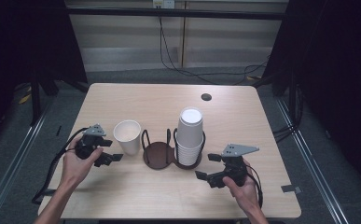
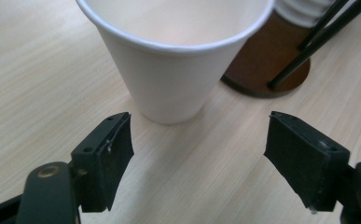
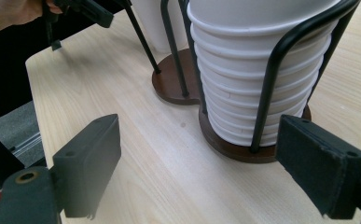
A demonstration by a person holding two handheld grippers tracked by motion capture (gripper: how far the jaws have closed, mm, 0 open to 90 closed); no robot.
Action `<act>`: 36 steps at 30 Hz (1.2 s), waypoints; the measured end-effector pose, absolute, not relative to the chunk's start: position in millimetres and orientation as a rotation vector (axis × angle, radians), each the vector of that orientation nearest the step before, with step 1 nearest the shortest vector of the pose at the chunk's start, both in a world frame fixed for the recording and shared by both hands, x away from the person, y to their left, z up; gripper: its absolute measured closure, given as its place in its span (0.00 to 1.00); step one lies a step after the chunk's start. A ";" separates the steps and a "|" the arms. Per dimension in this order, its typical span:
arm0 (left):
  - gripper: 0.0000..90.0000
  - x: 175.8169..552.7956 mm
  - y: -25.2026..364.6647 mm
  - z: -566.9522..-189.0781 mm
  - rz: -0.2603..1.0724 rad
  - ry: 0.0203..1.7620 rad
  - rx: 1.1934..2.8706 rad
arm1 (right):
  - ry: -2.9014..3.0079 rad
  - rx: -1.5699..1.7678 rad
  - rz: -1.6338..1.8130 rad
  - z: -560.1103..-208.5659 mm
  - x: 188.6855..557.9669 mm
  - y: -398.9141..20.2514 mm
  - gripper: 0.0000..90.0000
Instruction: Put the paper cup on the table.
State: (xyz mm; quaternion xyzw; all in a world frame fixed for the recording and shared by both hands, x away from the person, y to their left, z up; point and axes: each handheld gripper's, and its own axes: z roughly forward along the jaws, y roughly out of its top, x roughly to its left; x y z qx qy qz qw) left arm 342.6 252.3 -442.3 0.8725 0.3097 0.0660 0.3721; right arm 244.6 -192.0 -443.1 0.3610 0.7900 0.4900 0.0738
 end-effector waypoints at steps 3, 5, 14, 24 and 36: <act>0.25 335.2 256.9 -440.4 0.204 0.796 2.179 | 2.374 1.090 1.470 -444.2 245.8 -191.6 0.16; 0.25 330.1 257.6 -437.9 0.209 0.777 2.151 | 2.374 1.085 1.471 -443.9 245.5 -191.1 0.16; 0.24 304.1 255.2 -434.5 0.248 0.764 2.065 | 2.347 1.094 1.474 -442.3 244.3 -193.3 0.16; 0.23 271.0 251.6 -435.1 0.272 0.767 2.003 | 2.349 1.087 1.477 -442.2 243.2 -192.7 0.16; 0.21 250.2 220.1 -451.9 0.201 0.753 1.950 | 2.356 1.087 1.476 -444.8 243.8 -189.5 0.16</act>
